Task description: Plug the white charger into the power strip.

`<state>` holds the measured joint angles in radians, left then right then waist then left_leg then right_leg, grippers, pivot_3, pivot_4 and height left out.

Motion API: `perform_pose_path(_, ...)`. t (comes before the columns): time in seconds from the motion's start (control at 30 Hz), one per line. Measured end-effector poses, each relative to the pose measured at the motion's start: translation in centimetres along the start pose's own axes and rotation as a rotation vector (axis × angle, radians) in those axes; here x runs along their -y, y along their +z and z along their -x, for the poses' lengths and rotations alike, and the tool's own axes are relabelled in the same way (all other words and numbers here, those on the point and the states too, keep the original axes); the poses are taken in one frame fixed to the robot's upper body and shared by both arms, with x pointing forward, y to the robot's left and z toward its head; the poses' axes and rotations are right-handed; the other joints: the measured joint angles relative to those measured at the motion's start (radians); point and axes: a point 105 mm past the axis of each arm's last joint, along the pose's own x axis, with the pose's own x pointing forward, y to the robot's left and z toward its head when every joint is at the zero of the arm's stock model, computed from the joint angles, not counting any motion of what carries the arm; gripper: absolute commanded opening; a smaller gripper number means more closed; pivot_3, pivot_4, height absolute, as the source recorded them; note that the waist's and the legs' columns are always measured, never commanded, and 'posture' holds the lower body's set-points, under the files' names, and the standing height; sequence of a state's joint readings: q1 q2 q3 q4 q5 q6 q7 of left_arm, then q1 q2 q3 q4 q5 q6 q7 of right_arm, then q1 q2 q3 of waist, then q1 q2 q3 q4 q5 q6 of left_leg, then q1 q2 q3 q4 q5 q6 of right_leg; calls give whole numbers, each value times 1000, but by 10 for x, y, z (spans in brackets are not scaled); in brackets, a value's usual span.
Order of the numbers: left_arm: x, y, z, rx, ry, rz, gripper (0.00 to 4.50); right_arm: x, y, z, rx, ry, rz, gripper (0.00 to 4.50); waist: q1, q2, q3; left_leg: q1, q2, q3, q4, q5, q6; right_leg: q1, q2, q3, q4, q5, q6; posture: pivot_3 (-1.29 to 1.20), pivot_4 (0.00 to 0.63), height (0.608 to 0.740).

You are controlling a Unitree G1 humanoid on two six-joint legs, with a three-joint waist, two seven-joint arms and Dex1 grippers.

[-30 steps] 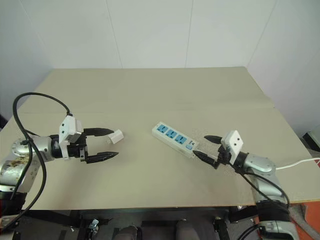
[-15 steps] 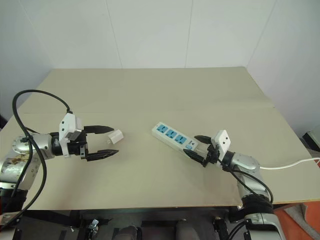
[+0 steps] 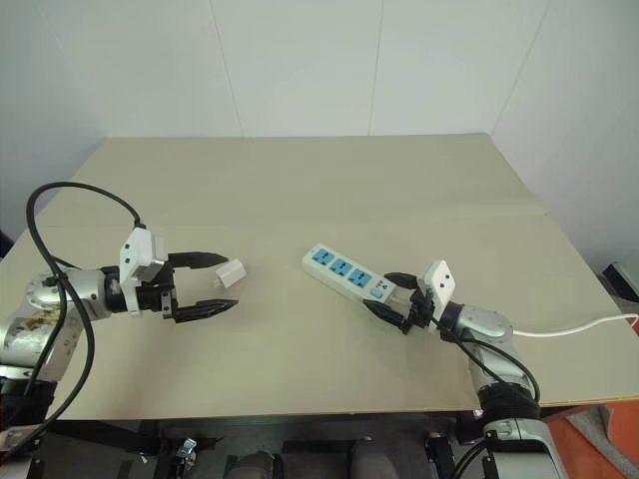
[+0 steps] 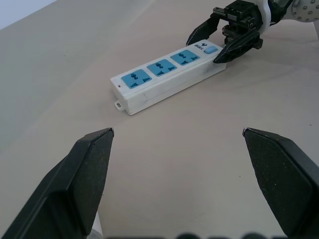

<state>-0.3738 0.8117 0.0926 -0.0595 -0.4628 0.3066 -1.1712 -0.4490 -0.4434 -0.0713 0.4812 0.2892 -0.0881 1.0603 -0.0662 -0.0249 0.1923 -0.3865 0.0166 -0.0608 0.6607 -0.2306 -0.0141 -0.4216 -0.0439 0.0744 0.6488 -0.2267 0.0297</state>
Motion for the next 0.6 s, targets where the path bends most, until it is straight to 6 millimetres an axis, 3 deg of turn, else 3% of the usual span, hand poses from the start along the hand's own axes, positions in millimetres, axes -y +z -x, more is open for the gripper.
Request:
perform_pose_path(0.07,0,0,-1,1,2,0,4500,0,-1,0,2,0,-8,3383,0,0,0,0,0,0,0,0,0,0,0,0,0,0,0,0,150,740)
perform_pose_path(0.37,1,-2,-3,0,-1,0,4500,-2,-1,-1,4,16,3,3385,-1,0,0,0,0,0,0,0,0,0,0,0,0,0,0,0,150,740)
perform_pose_path(0.6,-1,5,-4,14,-4,-19,4500,-30,0,7,-5,221,7,3385,-1,0,0,0,0,0,0,0,0,0,0,0,0,0,0,0,150,740)
